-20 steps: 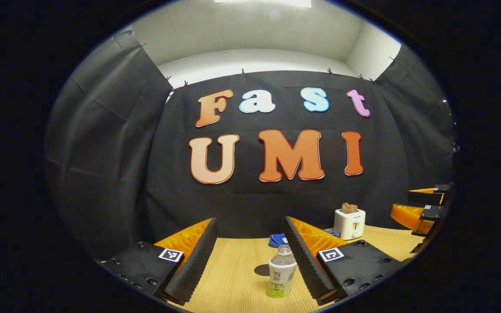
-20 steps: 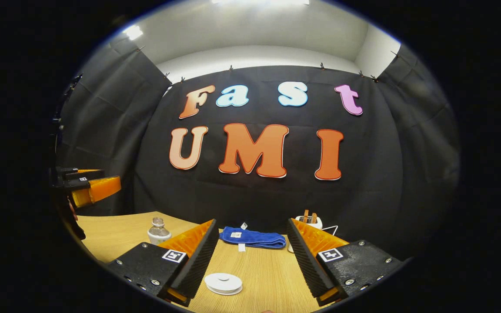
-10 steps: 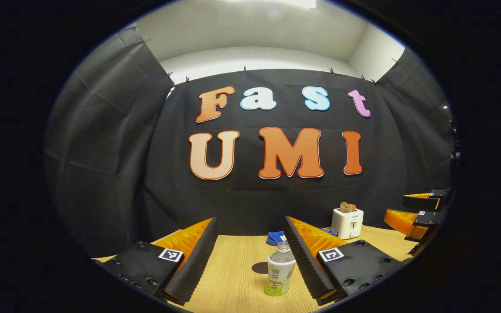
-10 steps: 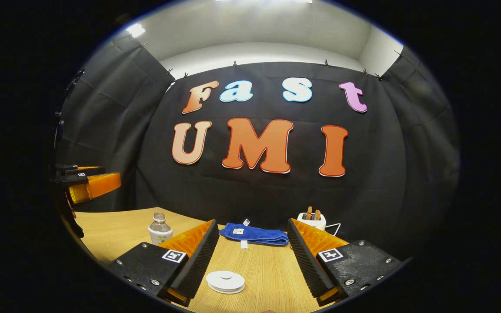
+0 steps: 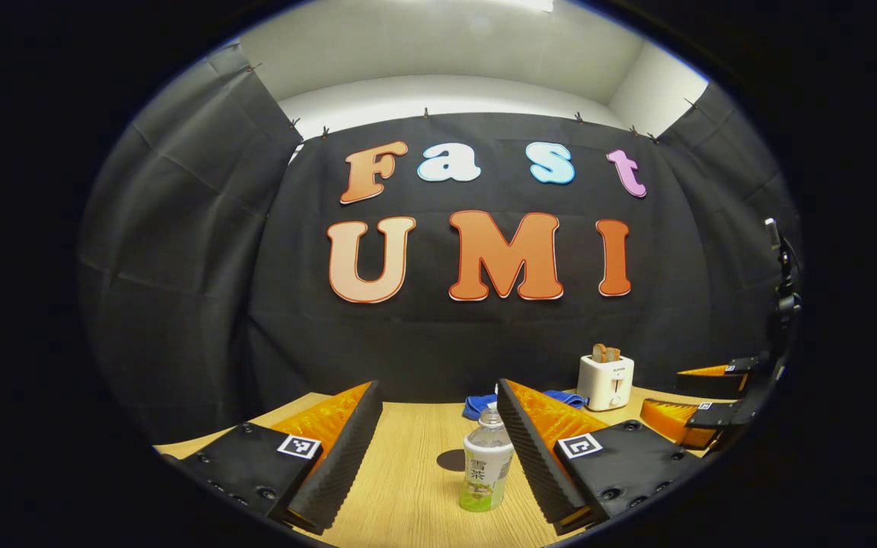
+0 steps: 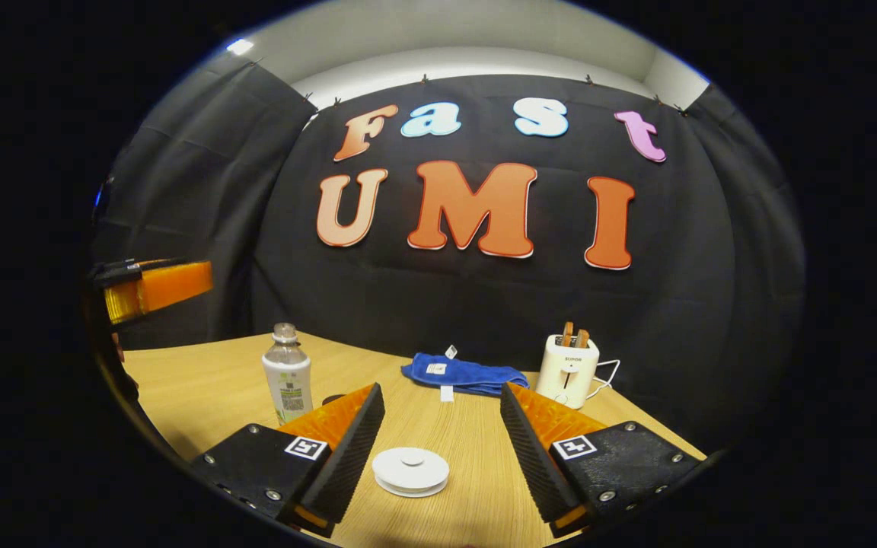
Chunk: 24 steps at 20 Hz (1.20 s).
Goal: Open the teacup lid with one hand, grasp the water bottle and pour water into the teacup with the other hand; after pouring, place the water bottle on the coaster and then close the teacup lid.
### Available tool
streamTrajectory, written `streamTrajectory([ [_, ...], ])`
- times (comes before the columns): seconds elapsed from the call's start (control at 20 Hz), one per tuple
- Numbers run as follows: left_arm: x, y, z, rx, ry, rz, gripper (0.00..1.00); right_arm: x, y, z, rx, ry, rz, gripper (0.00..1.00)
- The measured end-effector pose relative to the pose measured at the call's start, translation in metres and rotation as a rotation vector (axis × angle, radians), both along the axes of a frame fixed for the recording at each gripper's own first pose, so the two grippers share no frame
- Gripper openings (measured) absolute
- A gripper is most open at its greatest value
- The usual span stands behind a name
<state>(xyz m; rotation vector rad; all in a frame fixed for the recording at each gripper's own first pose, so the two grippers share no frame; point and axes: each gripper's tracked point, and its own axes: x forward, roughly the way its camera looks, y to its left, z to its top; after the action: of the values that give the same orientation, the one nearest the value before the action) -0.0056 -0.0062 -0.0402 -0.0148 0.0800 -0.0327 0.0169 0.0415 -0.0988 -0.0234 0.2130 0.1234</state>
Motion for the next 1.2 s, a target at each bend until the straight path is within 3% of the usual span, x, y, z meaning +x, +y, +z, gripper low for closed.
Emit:
streamTrajectory([
  [0.55, -0.005, 0.0, -0.03, 0.037, 0.067, 0.01, 0.97, 0.019, 0.031, -0.091, -0.096, 0.196, 0.102, 0.76],
  [0.9, -0.003, -0.002, -0.049, 0.053, 0.11, 0.018, 0.97, 0.026, 0.04, -0.114, -0.064, 0.264, 0.138, 0.42],
  [1.2, 0.003, -0.015, -0.065, 0.038, 0.142, -0.019, 0.96, 0.029, 0.039, -0.115, -0.054, 0.273, 0.153, 0.25],
])
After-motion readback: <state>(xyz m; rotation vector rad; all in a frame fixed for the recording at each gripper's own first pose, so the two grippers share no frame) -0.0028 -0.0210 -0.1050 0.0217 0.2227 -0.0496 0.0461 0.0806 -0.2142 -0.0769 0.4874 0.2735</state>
